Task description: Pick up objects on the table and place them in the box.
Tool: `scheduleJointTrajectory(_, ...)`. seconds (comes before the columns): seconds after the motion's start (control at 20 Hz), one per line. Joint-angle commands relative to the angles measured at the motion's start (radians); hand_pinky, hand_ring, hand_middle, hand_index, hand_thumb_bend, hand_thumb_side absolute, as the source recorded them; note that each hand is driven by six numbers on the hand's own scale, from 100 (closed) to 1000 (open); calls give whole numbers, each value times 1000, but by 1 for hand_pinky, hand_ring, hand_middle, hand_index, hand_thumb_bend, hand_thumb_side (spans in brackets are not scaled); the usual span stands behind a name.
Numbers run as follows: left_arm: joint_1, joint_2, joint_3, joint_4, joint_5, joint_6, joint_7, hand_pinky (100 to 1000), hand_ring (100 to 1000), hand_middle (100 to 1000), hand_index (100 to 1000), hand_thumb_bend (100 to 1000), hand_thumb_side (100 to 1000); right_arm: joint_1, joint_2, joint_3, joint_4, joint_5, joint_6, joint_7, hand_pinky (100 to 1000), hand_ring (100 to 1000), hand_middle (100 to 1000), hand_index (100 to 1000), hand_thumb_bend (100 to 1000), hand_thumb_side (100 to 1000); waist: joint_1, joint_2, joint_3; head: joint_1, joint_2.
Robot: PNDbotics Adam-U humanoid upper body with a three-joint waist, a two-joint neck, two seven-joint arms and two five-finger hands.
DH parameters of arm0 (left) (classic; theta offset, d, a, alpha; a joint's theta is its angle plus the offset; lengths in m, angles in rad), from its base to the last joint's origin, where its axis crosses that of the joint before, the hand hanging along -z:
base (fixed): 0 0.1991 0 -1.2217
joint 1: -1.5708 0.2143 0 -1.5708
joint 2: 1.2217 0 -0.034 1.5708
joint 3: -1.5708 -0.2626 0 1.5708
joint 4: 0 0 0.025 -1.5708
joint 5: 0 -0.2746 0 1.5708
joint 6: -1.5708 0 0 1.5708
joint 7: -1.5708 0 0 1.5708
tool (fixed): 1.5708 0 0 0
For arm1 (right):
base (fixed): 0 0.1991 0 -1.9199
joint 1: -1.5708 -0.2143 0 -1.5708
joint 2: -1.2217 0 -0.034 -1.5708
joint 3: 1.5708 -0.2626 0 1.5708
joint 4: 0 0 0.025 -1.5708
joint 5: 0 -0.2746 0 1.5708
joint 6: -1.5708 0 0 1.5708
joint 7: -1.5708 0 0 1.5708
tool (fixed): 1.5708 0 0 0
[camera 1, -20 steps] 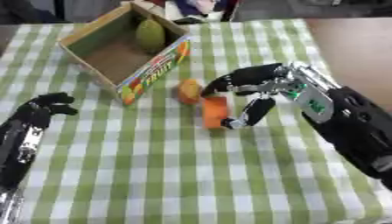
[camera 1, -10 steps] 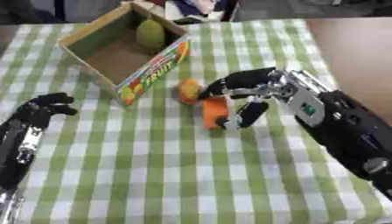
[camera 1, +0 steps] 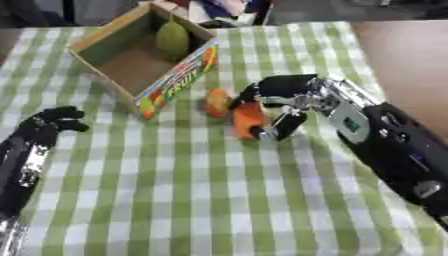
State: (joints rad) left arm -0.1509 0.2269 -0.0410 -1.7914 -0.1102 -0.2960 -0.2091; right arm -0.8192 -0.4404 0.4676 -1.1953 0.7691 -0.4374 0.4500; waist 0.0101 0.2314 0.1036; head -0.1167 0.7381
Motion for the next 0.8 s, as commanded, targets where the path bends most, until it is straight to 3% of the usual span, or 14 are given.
scheduleJointTrajectory(0.05, -8, 13, 3, -11, 4, -1, -2, 853, 682, 713, 830, 100, 898, -27, -20, -20, -19, 18, 8, -68, 676, 657, 402, 732, 100, 158, 2, -14, -2, -3, 3)
scheduleJointTrajectory(0.3, -7, 14, 4, -12, 5, -1, -2, 853, 683, 713, 830, 100, 897, -63, -46, -32, -77, 23, 21, -126, 677, 655, 396, 732, 100, 114, 2, -17, -5, 0, 3)
scheduleJointTrajectory(0.55, -6, 16, 3, -13, 6, -2, -3, 853, 683, 713, 830, 100, 896, -140, -61, -54, -127, 4, 54, -133, 687, 660, 405, 742, 118, 100, 1, -20, -3, 0, 1)
scheduleJointTrajectory(0.8, -8, 15, -2, -13, 9, -3, -8, 852, 683, 714, 829, 100, 895, -237, 3, -90, -63, 47, 79, -133, 688, 661, 414, 750, 120, 100, 3, -20, 12, -8, -8)
